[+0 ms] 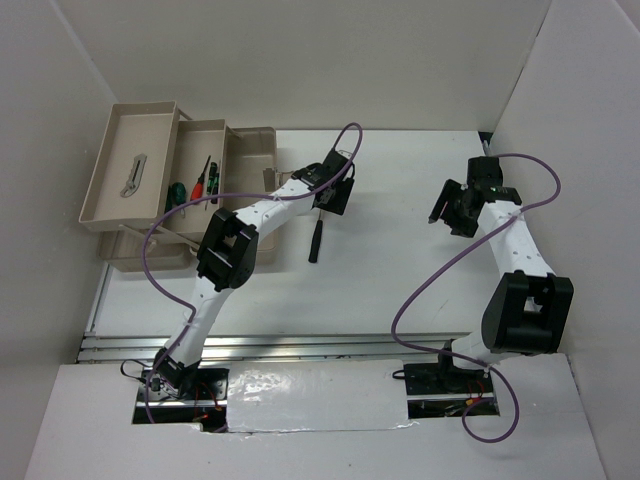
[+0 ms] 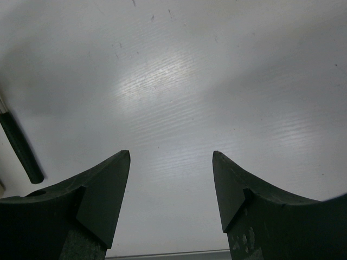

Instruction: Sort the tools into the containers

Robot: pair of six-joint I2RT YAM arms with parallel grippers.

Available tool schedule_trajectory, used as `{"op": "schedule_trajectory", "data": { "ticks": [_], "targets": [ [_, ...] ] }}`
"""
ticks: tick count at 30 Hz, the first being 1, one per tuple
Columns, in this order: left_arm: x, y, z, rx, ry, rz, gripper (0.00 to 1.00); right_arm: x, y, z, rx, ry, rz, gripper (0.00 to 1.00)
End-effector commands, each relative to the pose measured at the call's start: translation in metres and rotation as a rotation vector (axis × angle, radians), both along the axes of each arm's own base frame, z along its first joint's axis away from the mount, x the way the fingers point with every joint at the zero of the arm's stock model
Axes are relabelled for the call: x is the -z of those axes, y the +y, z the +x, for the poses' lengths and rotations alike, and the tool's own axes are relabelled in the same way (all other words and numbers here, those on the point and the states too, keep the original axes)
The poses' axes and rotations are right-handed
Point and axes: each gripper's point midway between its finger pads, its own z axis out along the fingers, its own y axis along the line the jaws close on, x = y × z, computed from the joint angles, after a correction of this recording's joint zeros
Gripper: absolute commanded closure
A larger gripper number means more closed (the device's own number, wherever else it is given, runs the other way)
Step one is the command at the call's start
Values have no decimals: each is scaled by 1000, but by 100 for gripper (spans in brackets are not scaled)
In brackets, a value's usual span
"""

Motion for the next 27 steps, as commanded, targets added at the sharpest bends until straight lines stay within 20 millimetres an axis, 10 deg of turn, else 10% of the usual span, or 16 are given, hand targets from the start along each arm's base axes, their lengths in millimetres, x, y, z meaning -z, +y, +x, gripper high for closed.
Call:
{"op": "schedule_trajectory", "data": {
  "ticks": [1,27],
  "targets": [
    [-13,-3,23,-35,-90,-41,24,-19,4,-8,-46,-53,24,30],
    [35,-13,63,14,-77,-148,62,-17,-6,-9,-46,-37,92,34]
  ]
}}
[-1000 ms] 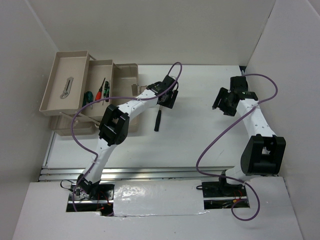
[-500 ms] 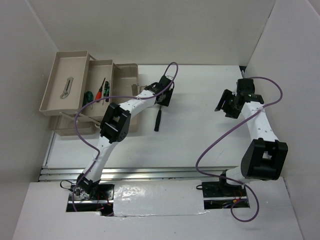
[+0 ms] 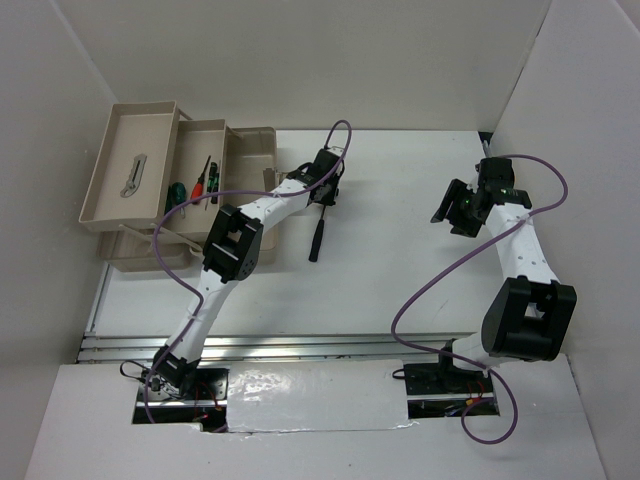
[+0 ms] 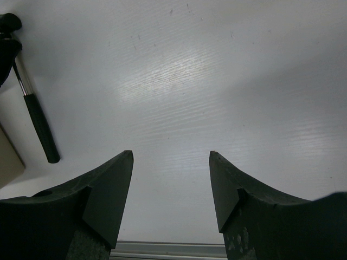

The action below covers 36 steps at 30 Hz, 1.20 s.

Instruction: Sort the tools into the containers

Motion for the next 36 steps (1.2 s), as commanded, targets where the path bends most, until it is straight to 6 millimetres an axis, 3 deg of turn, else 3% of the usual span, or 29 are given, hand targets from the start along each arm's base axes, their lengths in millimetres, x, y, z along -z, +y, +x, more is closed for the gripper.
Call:
{"op": "schedule_trajectory", "data": {
  "ticks": [1,2,3,5,8,9,11,12,14,15,17,18,20,21,23,24,25,26,29,33,36],
  "targets": [
    [-2,-11,10,25,-31,-31,67,-7,-4,0,-4,-12,1,34],
    [-3,-13,8,30,-30,-33,72,-6,-4,0,-6,-9,6,35],
    [-3,-13,6,38,-23,-35,83,-7,-3,0,-8,-9,8,35],
    [-18,-19,-2,54,-18,-64,100,-8,-2,1,-14,-12,17,35],
    [-64,-27,-17,67,-47,-145,100,-10,1,0,-21,-22,30,36],
    [-98,-28,-24,74,-87,-181,100,-10,2,-1,-24,-22,33,36],
    [-133,-34,-37,91,-127,-211,100,-12,4,-2,-30,-32,37,36],
    [-167,-34,-46,98,-170,-242,100,-13,4,-3,-31,-37,37,36],
    [-201,-37,-59,117,-199,-281,100,-15,6,-2,-36,-45,37,36],
    [-235,-36,-67,134,-236,-326,100,-16,7,-3,-38,-47,38,36],
    [-262,-32,-76,141,-254,-351,100,-17,7,-2,-39,-51,36,37],
    [-294,-23,-81,135,-302,-381,100,-18,7,-2,-41,-53,38,37],
    [-330,-3,-86,108,-371,-405,100,-19,8,-2,-46,-57,38,37],
    [-339,18,-78,54,-413,-378,100,-20,8,-2,-45,-60,40,37],
    [-351,49,-70,-4,-480,-331,100,-20,9,-2,-48,-61,40,37],
    [-350,77,-56,-80,-509,-285,100,-21,11,0,-49,-68,39,37],
    [-351,90,-50,-102,-529,-252,100,-21,11,-1,-50,-66,38,37],
    [-345,116,-38,-163,-542,-181,100,-20,11,0,-51,-66,36,37],
    [-332,152,-19,-251,-554,-74,100,-17,13,1,-55,-59,27,36],
    [-306,187,-1,-344,-548,33,100,-17,13,2,-59,-57,22,36],
    [-274,198,14,-366,-531,158,100,-14,13,1,-56,-54,23,36]
  ]
}}
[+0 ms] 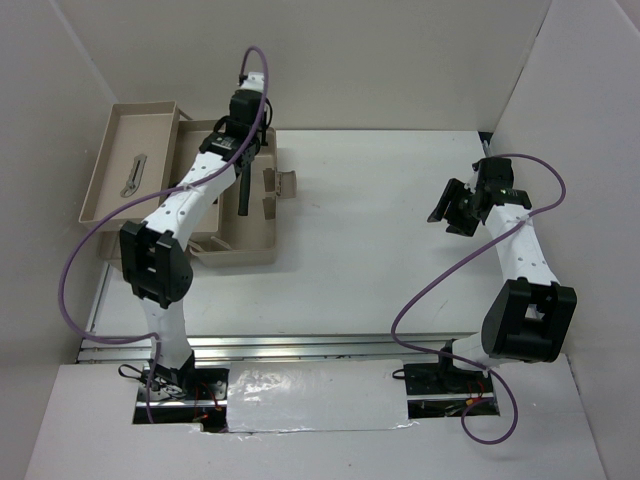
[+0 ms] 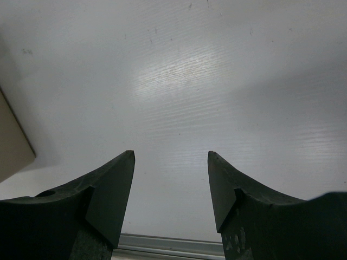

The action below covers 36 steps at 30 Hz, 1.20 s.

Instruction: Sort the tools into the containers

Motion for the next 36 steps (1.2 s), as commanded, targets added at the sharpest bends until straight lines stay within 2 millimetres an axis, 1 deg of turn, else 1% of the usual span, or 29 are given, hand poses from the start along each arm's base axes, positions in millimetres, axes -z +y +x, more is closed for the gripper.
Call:
{"op": "schedule_trajectory", "data": {
  "ticks": [1,3,5,6,7,8,11,13,14,15,16,17,18,19,21,22,24,25,27,28,29,30,31,32,33,34,35,36],
  "targets": [
    [3,10,17,-68,-57,120,100,-8,1,1,-11,-39,-17,36],
    [15,15,25,-88,-46,140,100,-6,0,2,-8,-35,-17,36],
    [32,21,34,-115,-20,153,100,-5,0,1,-11,-30,-19,36],
    [44,21,40,-120,-4,160,100,-5,-1,2,-10,-32,-18,36],
    [52,23,42,-133,5,168,100,-5,0,1,-15,-31,-18,36],
    [58,27,45,-142,11,178,100,-4,1,2,-18,-30,-18,35],
    [78,27,57,-155,32,180,100,-1,2,2,-21,-22,-15,34],
    [85,27,60,-157,53,165,97,-1,2,3,-30,-19,-16,33],
    [88,28,62,-157,63,156,94,2,4,2,-37,-7,-7,33],
    [95,28,63,-161,80,146,92,0,5,4,-44,-15,-3,32],
    [98,28,63,-157,89,138,87,1,8,3,-58,-8,10,30],
    [100,27,62,-152,97,133,84,0,10,4,-65,-11,16,29],
    [101,27,62,-152,99,129,80,-1,12,6,-71,-13,21,27],
    [102,25,62,-146,101,126,68,-2,16,7,-91,-15,35,24],
    [98,23,61,-138,101,117,58,-5,24,8,-127,-19,56,22],
    [97,23,59,-138,107,119,51,-3,26,9,-135,-11,67,21],
    [90,23,58,-132,101,106,45,-7,37,12,-173,-20,95,21],
    [82,24,56,-132,93,99,42,-8,41,15,-186,-16,107,22],
    [71,19,52,-108,83,66,41,-12,53,17,-222,-27,146,23],
    [52,18,47,-96,54,44,41,-17,57,23,-236,-49,155,24],
    [41,8,44,-55,43,-2,41,-22,65,26,-249,-59,188,25],
    [28,5,40,-32,30,-31,45,-27,74,32,-274,-86,197,27],
    [-4,5,29,-20,-12,-75,46,-39,82,39,-283,-115,212,28],
    [-20,3,22,-2,-33,-94,46,-45,89,45,-296,-132,220,29],
    [-35,1,16,23,-50,-115,47,-47,102,52,-321,-138,226,30],
    [-63,7,1,29,-93,-131,48,-63,119,61,-362,-174,220,30],
    [-69,19,-6,19,-89,-129,48,-70,129,67,-374,-182,224,31],
    [-78,27,-13,24,-94,-134,47,-62,148,69,-411,-146,235,31]
  ]
}}
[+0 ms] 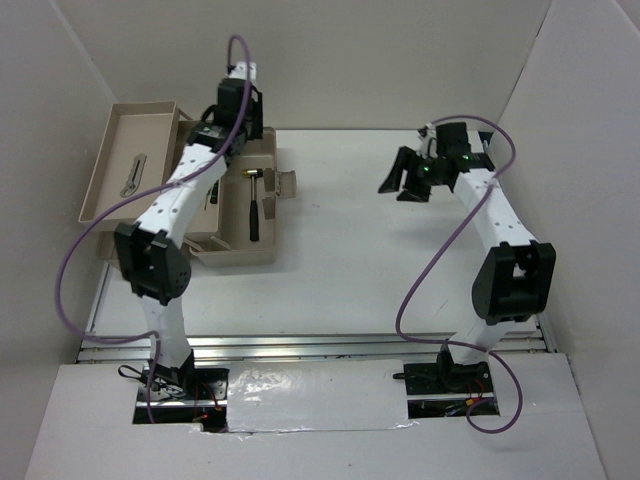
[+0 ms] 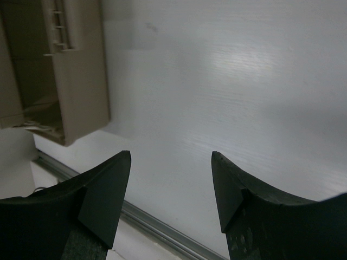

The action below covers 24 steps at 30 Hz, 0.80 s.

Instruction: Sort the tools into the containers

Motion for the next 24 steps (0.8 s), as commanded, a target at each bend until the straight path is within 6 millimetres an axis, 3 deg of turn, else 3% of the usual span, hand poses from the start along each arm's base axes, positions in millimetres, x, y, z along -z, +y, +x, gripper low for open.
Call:
{"op": "schedule_trajectory", "data": {
  "ticks": [1,2,3,4,5,6,7,8,9,11,14,18,19,24],
  "targets": [
    [-133,30,-46,9,-223,-136,47,-47,56,33,-109,-124,64,31],
    [-126,60,-51,-15,-180,-143,47,-43,72,37,-134,-104,75,32],
    [-131,77,-58,-36,-178,-158,46,-44,75,44,-131,-108,87,32],
    [-135,95,-70,-50,-170,-180,45,-53,90,48,-154,-133,98,32],
    [-131,146,-75,-126,-156,-192,44,-54,99,50,-156,-129,114,32],
    [-123,156,-84,-125,-113,-194,44,-47,108,57,-168,-124,126,32],
    [-119,170,-95,-121,-92,-185,44,-52,125,58,-198,-140,142,32],
    [-116,202,-105,-169,-86,-177,42,-52,133,60,-204,-133,158,32],
    [-111,213,-111,-176,-76,-167,40,-42,143,65,-213,-121,168,32],
    [-102,244,-133,-224,-67,-146,36,-49,167,67,-253,-128,199,32],
    [-90,268,-154,-253,-32,-133,31,-39,196,75,-301,-139,223,30],
    [-69,288,-175,-256,35,-173,28,-27,219,83,-320,-99,337,20],
    [-68,292,-180,-239,37,-193,27,-12,225,87,-324,-67,343,20],
    [-64,311,-193,-229,23,-220,25,5,245,93,-351,-31,380,23]
  ]
}}
